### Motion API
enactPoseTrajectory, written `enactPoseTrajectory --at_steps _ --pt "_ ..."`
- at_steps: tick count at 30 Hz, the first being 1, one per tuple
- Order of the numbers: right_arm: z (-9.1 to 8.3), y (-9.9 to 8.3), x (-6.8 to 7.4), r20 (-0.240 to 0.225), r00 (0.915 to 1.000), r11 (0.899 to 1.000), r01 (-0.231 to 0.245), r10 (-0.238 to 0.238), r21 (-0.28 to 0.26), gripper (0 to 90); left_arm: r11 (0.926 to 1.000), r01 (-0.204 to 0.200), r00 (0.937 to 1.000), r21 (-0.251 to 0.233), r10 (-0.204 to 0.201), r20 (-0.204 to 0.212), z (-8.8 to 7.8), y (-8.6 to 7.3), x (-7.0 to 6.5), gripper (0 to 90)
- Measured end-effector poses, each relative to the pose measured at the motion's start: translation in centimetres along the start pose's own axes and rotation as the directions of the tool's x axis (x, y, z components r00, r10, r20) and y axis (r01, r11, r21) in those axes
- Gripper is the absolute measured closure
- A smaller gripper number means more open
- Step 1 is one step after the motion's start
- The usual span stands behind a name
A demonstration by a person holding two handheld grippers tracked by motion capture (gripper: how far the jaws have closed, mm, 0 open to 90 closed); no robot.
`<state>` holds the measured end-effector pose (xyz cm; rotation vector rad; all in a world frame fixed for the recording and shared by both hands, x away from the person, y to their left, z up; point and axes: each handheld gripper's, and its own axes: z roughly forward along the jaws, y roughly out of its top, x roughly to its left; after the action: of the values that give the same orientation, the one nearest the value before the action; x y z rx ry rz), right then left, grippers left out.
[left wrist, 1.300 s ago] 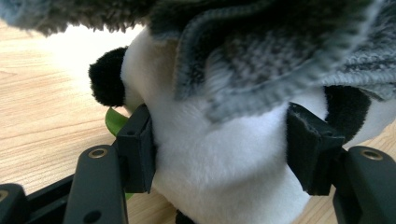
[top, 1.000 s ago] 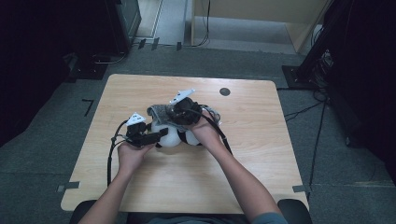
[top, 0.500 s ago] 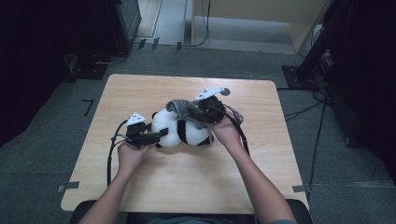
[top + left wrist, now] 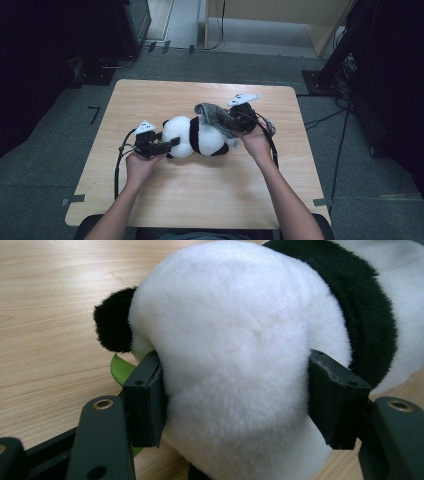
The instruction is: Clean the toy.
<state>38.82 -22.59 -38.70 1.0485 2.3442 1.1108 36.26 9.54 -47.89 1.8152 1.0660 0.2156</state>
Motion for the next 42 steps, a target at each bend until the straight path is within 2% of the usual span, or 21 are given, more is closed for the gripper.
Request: enactPoseTrajectory --at_steps 3,5,10,14,18,22,24,25,29,32,34,36,42 --pt "-0.3 0.6 0.5 -0.004 1.0000 1.000 0.004 -0.004 -0.022 75.1 1.0000 0.001 1.0000 0.000 -0.001 0.000 0.0 0.0 0.0 33.7" --pt "-0.3 1.5 1.1 -0.023 0.9996 0.999 0.016 -0.017 -0.040 75.1 1.0000 0.001 1.0000 -0.001 -0.001 -0.002 0.0 0.0 -0.1 33.6" --pt "1.0 4.0 3.3 -0.062 0.9955 0.996 0.069 -0.072 -0.049 75.0 1.0000 -0.005 1.0000 -0.006 0.005 -0.006 0.0 0.0 -0.1 33.2" --pt "3.5 5.9 5.2 -0.094 0.9912 0.995 0.091 -0.094 -0.035 74.8 0.9999 -0.006 1.0000 -0.009 0.006 -0.005 0.0 0.0 -0.2 32.9" --pt "6.0 6.8 6.9 -0.125 0.9866 0.994 0.105 -0.105 -0.009 74.8 0.9998 -0.005 1.0000 -0.018 0.005 -0.004 0.0 0.0 -0.2 33.3" --pt "8.4 6.7 8.0 -0.142 0.9843 0.993 0.111 -0.105 0.035 74.5 0.9999 -0.003 1.0000 -0.013 0.003 0.000 0.0 0.2 -0.4 33.6" --pt "9.3 6.3 8.2 -0.147 0.9829 0.990 0.121 -0.111 0.066 74.3 0.9999 0.017 0.9999 0.001 -0.017 -0.001 0.0 0.2 -0.3 33.6" --pt "9.5 6.1 8.2 -0.149 0.9824 0.991 0.122 -0.112 0.060 74.3 0.9998 0.020 0.9998 0.002 -0.020 0.001 0.0 0.2 -0.2 33.5" --pt "8.9 5.7 7.6 -0.158 0.9815 0.991 0.120 -0.109 0.062 74.2 0.9999 0.012 0.9999 0.002 -0.012 -0.004 0.1 0.2 -0.4 33.7" --pt "8.1 5.3 7.0 -0.125 0.9833 0.986 0.143 -0.132 0.084 74.2 0.9998 0.009 1.0000 0.016 -0.009 0.001 0.0 0.3 -0.2 33.8" --pt "7.2 4.8 6.1 -0.105 0.9853 0.986 0.144 -0.135 0.086 74.3 0.9998 0.007 1.0000 0.017 -0.007 0.002 0.0 0.3 -0.2 33.9" --pt "6.1 4.3 5.4 -0.098 0.9884 0.989 0.124 -0.117 0.077 74.4 0.9999 0.001 1.0000 0.015 -0.001 0.001 0.0 0.3 -0.3 34.0" --pt "2.9 3.1 3.8 -0.057 0.9898 0.990 0.133 -0.130 0.051 74.4 0.9999 0.005 0.9999 0.014 -0.005 0.009 0.1 0.2 -0.1 33.8"
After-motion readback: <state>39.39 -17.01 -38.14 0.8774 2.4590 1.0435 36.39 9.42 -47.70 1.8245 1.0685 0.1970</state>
